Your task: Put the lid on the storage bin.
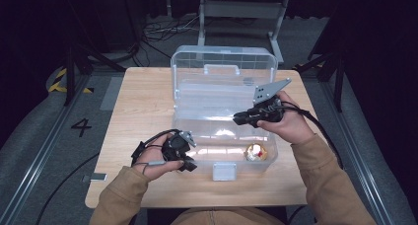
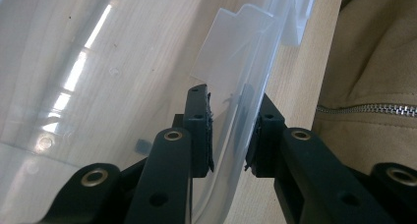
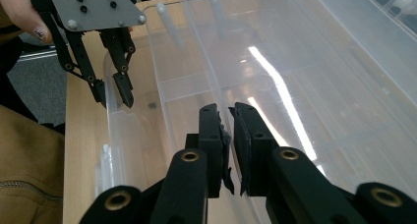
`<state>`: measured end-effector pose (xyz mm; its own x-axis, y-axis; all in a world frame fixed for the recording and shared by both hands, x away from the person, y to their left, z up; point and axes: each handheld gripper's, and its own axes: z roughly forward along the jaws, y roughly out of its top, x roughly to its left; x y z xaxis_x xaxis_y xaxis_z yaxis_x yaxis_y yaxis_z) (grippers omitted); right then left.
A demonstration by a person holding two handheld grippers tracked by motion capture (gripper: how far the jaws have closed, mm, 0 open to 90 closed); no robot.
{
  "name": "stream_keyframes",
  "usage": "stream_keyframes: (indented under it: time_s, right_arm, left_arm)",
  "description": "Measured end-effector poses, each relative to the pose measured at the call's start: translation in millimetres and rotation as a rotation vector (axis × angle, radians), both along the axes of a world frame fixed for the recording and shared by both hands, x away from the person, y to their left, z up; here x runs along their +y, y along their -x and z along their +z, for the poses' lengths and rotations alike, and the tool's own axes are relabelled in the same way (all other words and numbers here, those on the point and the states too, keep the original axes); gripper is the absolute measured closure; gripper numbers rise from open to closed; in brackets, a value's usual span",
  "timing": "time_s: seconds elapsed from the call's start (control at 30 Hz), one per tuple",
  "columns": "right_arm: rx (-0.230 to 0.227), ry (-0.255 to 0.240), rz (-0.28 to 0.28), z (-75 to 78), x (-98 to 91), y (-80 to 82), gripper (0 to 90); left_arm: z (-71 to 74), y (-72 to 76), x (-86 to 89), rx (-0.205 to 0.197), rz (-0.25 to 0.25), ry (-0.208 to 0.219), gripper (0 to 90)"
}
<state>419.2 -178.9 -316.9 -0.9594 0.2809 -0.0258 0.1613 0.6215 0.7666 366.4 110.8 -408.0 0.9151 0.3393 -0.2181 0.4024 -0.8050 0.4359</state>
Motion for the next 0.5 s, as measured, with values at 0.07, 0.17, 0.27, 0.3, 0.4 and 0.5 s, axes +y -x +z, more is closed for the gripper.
stream_keyframes:
  time_s: [0.07, 0.17, 0.27, 0.3, 0.4, 0.5]
  right_arm:
    - [-0.001, 0.002, -0.002, -0.1, -0.1, 1.0, 82.5]
    - [-0.008, 0.003, 0.0, -0.7, -0.4, 3.2, 82.5]
    - [-0.008, 0.005, 0.003, -1.4, -0.6, 5.1, 82.5]
    - [-0.007, 0.006, 0.003, -1.6, -0.5, 5.9, 82.5]
    - [-0.01, 0.006, 0.009, -2.5, -0.4, 7.9, 82.5]
    - [-0.01, 0.01, 0.01, -3.7, -0.6, 10.4, 83.0]
  left_arm:
    - [0.1, 0.0, 0.1, 0.001, 0.0, -0.002, 74.9]
    - [0.0, 0.0, 0.0, 0.0, 0.0, 0.0, 74.9]
    - [0.0, 0.0, 0.0, 0.0, 0.001, 0.001, 74.9]
    - [0.0, 0.0, 0.0, 0.0, 0.0, 0.0, 74.9]
    - [0.0, 0.0, 0.1, 0.0, 0.0, 0.0, 74.9]
    - [0.0, -0.1, 0.1, -0.001, -0.002, 0.0, 74.9]
